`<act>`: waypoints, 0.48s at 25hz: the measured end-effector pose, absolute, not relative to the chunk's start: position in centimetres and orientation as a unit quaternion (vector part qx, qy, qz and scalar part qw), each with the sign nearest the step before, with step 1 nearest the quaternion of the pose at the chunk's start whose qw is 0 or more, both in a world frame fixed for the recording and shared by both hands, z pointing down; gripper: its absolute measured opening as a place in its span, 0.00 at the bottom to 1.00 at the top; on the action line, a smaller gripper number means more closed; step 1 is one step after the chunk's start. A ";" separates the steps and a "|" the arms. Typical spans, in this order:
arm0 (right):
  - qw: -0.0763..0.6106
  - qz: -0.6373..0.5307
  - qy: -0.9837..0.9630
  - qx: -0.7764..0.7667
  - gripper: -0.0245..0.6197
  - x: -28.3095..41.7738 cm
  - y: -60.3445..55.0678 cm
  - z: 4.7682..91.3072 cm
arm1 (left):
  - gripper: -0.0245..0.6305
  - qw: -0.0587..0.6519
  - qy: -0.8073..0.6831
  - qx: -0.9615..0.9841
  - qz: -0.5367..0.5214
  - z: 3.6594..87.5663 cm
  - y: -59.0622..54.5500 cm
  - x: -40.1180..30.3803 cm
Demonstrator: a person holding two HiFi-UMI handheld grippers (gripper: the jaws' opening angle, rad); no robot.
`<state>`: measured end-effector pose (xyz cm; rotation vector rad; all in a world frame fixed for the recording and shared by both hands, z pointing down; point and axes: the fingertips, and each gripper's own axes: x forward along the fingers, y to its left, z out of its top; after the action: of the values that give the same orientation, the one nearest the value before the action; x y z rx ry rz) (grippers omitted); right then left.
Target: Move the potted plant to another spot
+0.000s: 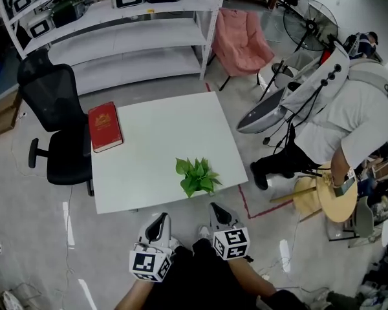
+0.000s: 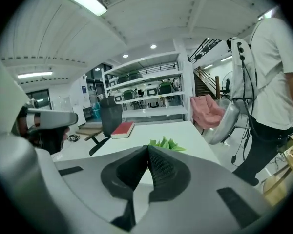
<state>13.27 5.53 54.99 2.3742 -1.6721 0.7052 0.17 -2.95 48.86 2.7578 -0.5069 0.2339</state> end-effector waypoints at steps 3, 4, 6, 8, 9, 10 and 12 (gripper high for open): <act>0.060 0.223 -0.564 0.793 0.06 13.7 6.6 53.1 | 0.07 0.159 -0.180 0.967 0.080 48.6 -2.1 1.1; 0.056 0.218 -0.566 0.793 0.06 13.9 6.9 52.5 | 0.07 0.155 -0.180 0.968 0.080 48.4 -1.8 1.5; 0.048 0.211 -0.572 0.792 0.06 14.3 7.5 51.5 | 0.07 0.152 -0.182 0.968 0.080 48.2 -1.2 2.3; 0.041 0.207 -0.578 0.788 0.06 14.5 8.1 50.7 | 0.07 0.152 -0.187 0.967 0.080 48.1 -0.7 3.0; 0.038 0.205 -0.583 0.785 0.06 14.5 8.4 50.5 | 0.07 0.153 -0.191 0.966 0.079 48.1 -0.5 3.3; 0.035 0.205 -0.587 0.782 0.06 14.5 8.5 50.3 | 0.07 0.154 -0.195 0.966 0.078 48.0 -0.3 3.5; 0.034 0.203 -0.597 0.776 0.06 14.5 8.7 50.2 | 0.07 0.156 -0.203 0.963 0.078 48.0 -0.1 3.7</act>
<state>14.45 8.66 50.24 2.3860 -1.8349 0.6254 3.73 -0.12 48.02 2.7588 -0.5826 0.2239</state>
